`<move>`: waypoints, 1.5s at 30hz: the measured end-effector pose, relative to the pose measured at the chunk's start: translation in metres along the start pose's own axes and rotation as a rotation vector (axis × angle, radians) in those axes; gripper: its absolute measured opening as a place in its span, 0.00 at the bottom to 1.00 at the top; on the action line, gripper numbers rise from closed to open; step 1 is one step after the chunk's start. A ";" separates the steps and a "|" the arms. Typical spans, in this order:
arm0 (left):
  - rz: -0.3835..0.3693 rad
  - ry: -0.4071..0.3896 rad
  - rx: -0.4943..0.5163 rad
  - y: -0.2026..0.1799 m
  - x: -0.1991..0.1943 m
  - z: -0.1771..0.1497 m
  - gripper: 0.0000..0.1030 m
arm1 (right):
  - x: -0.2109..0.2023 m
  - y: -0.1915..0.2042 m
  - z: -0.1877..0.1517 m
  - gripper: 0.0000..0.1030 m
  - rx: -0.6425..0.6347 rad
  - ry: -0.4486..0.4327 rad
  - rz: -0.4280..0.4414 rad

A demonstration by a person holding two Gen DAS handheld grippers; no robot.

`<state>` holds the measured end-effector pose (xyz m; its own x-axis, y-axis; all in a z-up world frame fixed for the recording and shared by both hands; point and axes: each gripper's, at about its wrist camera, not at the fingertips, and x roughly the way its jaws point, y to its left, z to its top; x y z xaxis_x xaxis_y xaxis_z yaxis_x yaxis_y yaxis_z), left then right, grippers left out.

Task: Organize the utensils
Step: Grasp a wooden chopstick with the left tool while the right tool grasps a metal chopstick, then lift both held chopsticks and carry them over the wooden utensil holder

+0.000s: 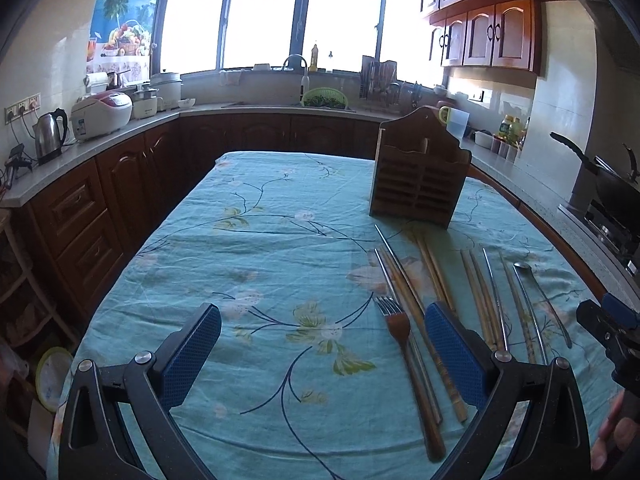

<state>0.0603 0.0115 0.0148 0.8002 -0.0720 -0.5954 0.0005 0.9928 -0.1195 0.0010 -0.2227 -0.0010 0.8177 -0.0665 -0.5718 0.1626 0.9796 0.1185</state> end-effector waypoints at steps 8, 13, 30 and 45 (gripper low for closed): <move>-0.117 0.176 -0.022 -0.005 0.063 0.070 0.95 | 0.048 -0.021 0.033 0.80 0.084 0.106 0.016; -0.125 0.233 0.030 -0.022 0.108 0.105 0.89 | 0.097 -0.042 0.049 0.57 0.182 0.210 0.032; -0.059 0.475 0.133 -0.058 0.272 0.132 0.51 | 0.208 -0.062 0.055 0.22 0.220 0.429 -0.023; -0.129 0.442 0.159 -0.080 0.267 0.129 0.04 | 0.205 -0.051 0.060 0.04 0.186 0.394 -0.021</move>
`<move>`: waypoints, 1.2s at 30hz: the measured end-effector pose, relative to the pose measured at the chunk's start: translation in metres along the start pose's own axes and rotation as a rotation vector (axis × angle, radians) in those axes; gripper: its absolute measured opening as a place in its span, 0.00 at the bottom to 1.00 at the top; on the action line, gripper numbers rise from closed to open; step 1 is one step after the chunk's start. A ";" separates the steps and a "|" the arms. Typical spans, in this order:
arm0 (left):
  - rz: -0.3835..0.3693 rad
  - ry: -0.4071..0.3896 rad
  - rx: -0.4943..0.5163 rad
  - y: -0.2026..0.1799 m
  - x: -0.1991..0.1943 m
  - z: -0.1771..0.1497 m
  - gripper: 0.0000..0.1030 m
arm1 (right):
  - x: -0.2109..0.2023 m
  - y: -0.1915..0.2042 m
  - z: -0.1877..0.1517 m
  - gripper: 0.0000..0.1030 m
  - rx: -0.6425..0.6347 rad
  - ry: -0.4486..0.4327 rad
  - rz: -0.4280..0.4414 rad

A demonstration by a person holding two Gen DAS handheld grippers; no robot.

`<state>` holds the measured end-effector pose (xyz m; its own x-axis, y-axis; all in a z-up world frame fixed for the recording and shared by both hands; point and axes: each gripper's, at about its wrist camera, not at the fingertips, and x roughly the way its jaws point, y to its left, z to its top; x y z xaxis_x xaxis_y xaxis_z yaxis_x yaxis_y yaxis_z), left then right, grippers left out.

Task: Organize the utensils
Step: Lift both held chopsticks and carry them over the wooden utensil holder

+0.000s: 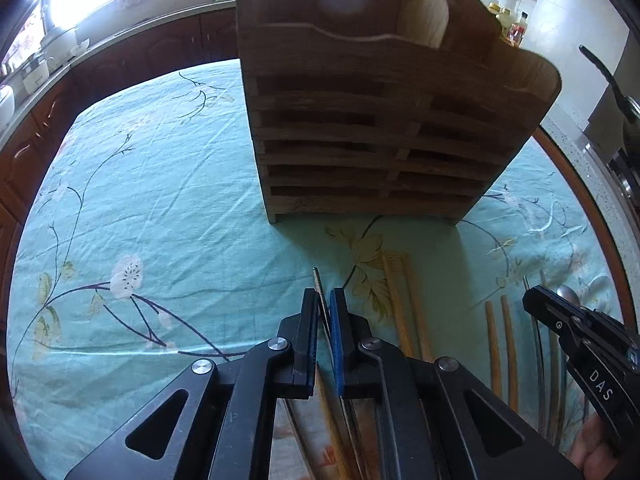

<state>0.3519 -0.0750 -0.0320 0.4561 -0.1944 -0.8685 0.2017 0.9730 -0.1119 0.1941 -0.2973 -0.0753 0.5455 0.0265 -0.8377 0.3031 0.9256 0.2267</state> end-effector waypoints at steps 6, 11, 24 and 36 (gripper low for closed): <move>-0.123 -0.097 -0.040 0.004 -0.060 -0.007 0.04 | -0.047 0.006 0.002 0.04 0.012 -0.077 0.095; -0.191 -0.188 -0.042 0.009 -0.122 -0.025 0.03 | -0.086 0.011 0.006 0.04 0.001 -0.143 0.139; -0.290 -0.377 -0.077 0.041 -0.208 -0.068 0.02 | -0.174 0.023 0.021 0.04 -0.033 -0.332 0.191; -0.293 -0.472 -0.100 0.057 -0.235 -0.083 0.02 | -0.191 0.031 0.044 0.04 -0.049 -0.403 0.200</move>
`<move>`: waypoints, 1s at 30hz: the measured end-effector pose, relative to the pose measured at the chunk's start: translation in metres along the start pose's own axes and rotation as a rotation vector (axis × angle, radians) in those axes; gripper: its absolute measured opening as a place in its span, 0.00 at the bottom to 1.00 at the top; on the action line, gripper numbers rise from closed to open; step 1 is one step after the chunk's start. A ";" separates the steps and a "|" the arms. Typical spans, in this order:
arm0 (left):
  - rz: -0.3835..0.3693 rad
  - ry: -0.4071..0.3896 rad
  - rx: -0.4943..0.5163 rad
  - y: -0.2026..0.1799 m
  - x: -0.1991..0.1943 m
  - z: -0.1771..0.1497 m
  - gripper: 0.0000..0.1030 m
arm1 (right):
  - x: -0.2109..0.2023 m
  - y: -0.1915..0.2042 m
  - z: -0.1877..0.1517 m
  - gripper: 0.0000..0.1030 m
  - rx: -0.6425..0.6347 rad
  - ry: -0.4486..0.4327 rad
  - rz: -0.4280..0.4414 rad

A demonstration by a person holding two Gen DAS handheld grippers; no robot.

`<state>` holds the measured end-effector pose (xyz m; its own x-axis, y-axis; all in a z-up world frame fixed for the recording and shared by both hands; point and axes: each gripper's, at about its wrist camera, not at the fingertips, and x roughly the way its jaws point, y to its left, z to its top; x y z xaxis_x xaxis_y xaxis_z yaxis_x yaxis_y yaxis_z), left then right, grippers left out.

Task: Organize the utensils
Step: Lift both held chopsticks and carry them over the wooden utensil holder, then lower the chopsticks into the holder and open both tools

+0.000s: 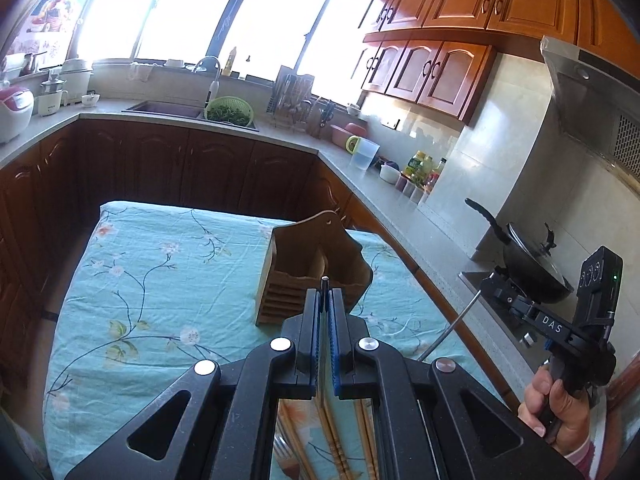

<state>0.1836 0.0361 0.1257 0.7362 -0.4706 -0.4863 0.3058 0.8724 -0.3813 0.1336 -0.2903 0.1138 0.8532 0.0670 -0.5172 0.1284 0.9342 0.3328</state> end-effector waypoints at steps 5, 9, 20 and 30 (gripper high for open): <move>0.001 -0.057 -0.004 0.004 -0.003 0.018 0.02 | 0.001 0.004 0.018 0.04 -0.009 -0.046 0.005; 0.010 -0.103 0.010 0.002 -0.004 0.032 0.02 | 0.001 0.006 0.039 0.04 -0.005 -0.098 0.010; 0.057 -0.230 0.022 0.008 0.035 0.075 0.02 | 0.039 0.002 0.103 0.04 0.036 -0.208 0.007; 0.127 -0.174 -0.085 0.044 0.146 0.057 0.02 | 0.127 -0.027 0.078 0.04 0.093 -0.155 -0.033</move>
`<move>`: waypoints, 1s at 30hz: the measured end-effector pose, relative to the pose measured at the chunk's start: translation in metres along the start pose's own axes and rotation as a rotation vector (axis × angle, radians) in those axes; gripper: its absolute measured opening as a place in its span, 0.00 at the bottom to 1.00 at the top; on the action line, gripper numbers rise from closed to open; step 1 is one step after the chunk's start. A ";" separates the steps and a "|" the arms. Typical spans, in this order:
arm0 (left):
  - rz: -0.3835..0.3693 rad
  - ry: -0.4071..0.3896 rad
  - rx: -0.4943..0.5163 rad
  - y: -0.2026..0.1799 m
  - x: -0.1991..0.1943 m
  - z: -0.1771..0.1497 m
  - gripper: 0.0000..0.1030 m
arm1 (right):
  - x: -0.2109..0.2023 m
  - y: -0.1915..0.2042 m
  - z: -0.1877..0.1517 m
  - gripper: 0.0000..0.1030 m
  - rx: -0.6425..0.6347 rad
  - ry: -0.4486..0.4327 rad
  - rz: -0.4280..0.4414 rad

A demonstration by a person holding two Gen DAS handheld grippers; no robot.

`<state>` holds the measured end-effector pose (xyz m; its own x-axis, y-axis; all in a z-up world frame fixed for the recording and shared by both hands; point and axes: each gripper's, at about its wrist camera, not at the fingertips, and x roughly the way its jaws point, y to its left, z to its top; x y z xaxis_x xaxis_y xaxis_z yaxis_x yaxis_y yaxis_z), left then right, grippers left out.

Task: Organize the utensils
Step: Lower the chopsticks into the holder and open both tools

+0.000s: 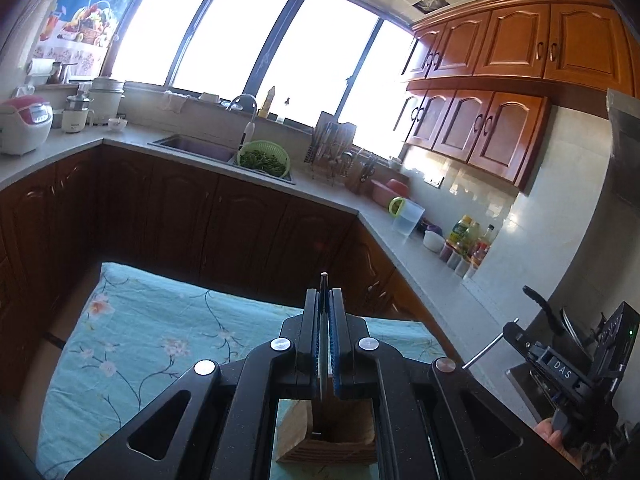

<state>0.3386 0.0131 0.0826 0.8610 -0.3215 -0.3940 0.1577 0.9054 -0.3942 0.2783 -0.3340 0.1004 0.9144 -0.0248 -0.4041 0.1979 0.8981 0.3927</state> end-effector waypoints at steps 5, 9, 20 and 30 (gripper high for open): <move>0.022 0.025 -0.041 0.006 0.042 -0.021 0.02 | 0.020 -0.016 -0.029 0.04 0.035 0.008 -0.007; 0.031 0.064 -0.032 0.002 0.068 -0.023 0.03 | 0.029 -0.022 -0.042 0.04 0.050 0.027 -0.008; 0.044 0.074 0.019 -0.002 0.076 -0.007 0.04 | 0.033 -0.021 -0.034 0.05 0.045 0.049 -0.006; 0.065 0.040 -0.005 0.005 0.040 -0.007 0.64 | 0.007 -0.024 -0.028 0.80 0.083 0.017 0.034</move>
<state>0.3703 0.0026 0.0591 0.8492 -0.2734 -0.4518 0.0997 0.9232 -0.3712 0.2707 -0.3437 0.0652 0.9149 0.0131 -0.4034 0.1964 0.8587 0.4733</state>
